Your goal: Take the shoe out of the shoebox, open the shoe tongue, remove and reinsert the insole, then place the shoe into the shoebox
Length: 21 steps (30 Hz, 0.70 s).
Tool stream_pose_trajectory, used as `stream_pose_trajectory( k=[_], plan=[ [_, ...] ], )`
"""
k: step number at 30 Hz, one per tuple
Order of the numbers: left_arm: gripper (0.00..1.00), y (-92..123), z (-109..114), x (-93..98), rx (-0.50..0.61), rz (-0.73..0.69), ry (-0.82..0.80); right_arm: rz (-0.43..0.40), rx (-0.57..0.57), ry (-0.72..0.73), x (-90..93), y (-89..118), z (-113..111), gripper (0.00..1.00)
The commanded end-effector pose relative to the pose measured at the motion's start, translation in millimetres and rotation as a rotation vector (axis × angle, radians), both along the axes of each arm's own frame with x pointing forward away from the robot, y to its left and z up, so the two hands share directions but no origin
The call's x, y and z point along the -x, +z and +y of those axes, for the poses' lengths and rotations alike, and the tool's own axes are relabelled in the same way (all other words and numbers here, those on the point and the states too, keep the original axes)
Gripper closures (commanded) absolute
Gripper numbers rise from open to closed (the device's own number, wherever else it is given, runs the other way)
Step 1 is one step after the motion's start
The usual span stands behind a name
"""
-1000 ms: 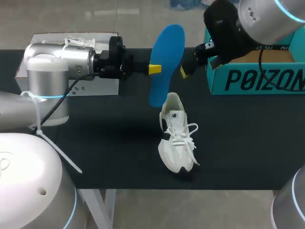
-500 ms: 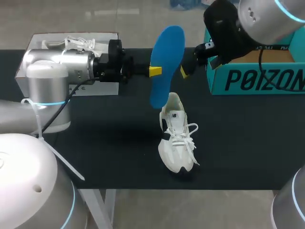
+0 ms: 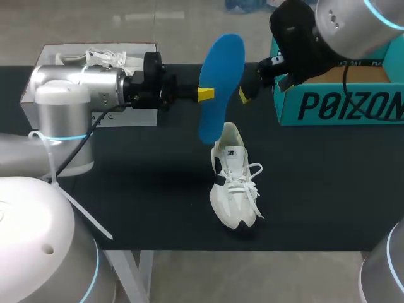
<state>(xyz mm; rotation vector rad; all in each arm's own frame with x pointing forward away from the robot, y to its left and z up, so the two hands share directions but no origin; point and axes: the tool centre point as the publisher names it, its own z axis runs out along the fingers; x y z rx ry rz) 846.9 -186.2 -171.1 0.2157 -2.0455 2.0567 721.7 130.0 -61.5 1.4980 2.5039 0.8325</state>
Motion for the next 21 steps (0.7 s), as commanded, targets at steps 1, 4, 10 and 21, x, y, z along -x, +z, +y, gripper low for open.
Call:
stream_pose_trajectory(
  k=[1,4,10,21],
  plan=[
    [1.00,0,0,4.1,-0.025,-0.078,-0.010,0.001,-0.001,-0.001,-0.7,-1,1,0.00],
    [1.00,-2,0,12.1,-0.035,-0.269,-0.039,0.001,-0.001,-0.001,-0.7,-1,1,0.00],
    [1.00,-6,2,24.5,-0.032,-0.541,-0.111,0.001,-0.001,-0.001,-0.7,-1,1,0.00],
    [1.00,-3,12,22.5,-0.026,-0.754,-0.124,0.001,-0.001,-0.001,-0.7,-1,1,0.00]
  ],
)
